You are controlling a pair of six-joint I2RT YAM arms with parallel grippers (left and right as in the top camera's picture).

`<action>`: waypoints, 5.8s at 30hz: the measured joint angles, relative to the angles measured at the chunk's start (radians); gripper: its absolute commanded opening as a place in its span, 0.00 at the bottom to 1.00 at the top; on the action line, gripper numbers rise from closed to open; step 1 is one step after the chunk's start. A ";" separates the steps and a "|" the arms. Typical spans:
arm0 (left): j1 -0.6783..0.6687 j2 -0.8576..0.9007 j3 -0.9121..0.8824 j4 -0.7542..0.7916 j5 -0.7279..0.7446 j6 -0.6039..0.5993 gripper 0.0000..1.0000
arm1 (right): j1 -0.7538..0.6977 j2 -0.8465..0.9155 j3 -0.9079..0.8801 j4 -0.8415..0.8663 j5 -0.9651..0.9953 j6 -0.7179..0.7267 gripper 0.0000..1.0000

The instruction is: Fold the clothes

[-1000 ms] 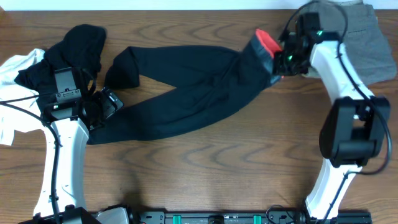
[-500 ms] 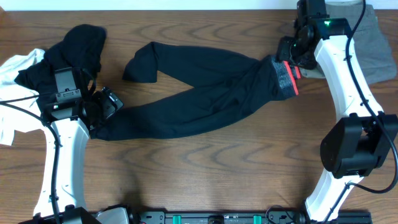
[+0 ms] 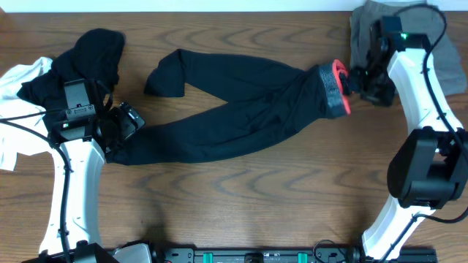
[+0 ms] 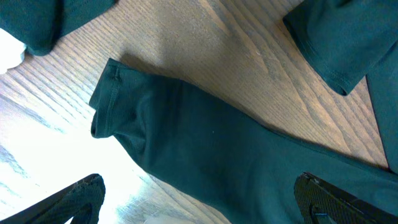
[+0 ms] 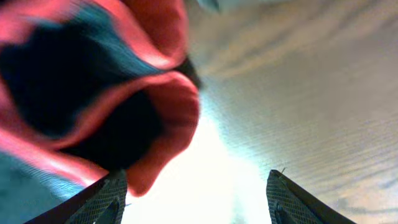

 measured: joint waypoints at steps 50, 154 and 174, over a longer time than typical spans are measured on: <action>0.000 0.000 0.000 0.002 0.000 0.031 0.98 | -0.132 -0.146 -0.300 -0.068 -0.182 0.027 0.01; -0.128 0.742 0.685 0.361 -0.074 0.520 0.06 | 0.105 -0.238 -0.139 0.180 -0.127 -0.103 0.84; 0.046 0.742 0.699 0.340 -0.087 0.470 0.98 | 0.105 -0.238 -0.154 0.401 -0.126 -0.119 0.82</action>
